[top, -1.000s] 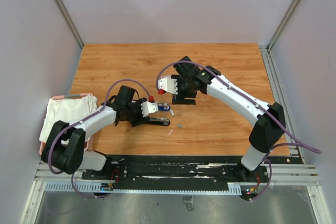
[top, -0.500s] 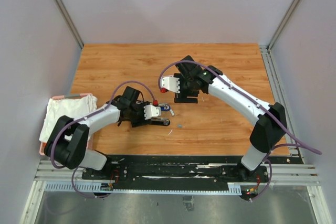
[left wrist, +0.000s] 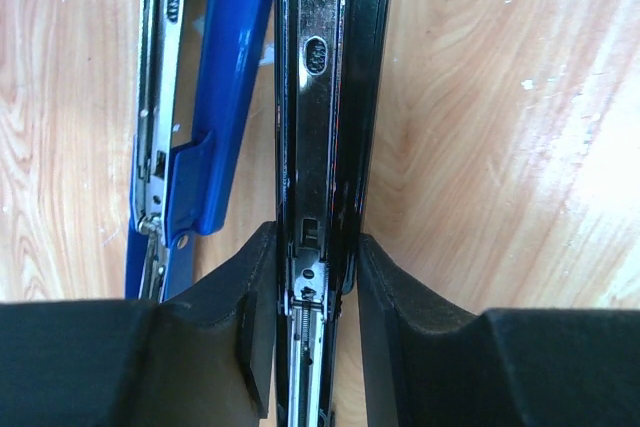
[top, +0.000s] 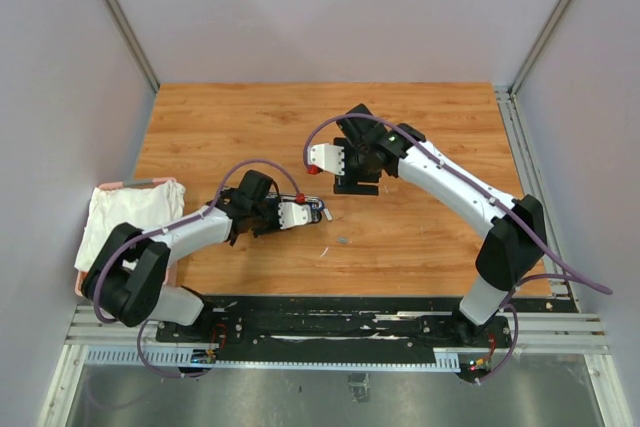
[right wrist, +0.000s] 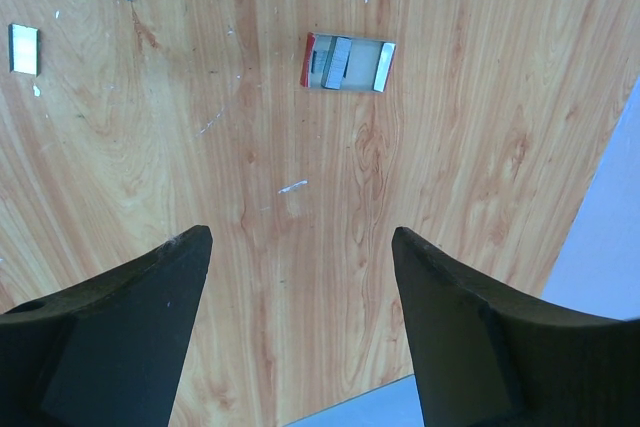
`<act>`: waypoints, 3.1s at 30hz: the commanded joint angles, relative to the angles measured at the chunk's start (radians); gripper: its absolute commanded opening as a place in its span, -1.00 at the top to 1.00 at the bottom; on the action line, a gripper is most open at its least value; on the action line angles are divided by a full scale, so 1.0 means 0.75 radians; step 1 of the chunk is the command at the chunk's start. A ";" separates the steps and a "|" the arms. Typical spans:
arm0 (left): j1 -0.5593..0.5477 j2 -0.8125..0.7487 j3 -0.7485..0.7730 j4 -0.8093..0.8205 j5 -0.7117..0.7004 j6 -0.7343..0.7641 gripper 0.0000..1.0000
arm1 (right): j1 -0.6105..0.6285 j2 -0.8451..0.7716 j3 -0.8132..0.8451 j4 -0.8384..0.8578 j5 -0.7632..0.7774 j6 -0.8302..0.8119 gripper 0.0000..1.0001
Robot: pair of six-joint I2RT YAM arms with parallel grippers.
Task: Unload the staples from the stapler
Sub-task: Adjust the stapler at the center of the board.
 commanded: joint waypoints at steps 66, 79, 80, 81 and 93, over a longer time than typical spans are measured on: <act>0.044 -0.445 0.660 -0.949 -0.224 -0.540 -0.96 | -0.142 -0.015 -0.101 -0.217 -0.582 0.249 -0.62; 0.178 -0.756 0.132 -0.373 -0.328 -0.762 -0.96 | 0.007 0.064 -0.376 0.313 -0.306 0.332 -0.44; 0.177 -0.764 0.099 -0.335 -0.339 -0.774 -0.96 | 0.031 0.074 -0.385 0.328 -0.277 0.322 -0.44; 0.178 -0.772 0.078 -0.304 -0.346 -0.781 -0.96 | 0.058 0.085 -0.399 0.339 -0.244 0.306 -0.43; 0.177 -0.877 -0.008 -0.224 -0.445 -0.791 -0.96 | 0.187 0.164 -0.491 0.564 -0.108 0.393 -0.39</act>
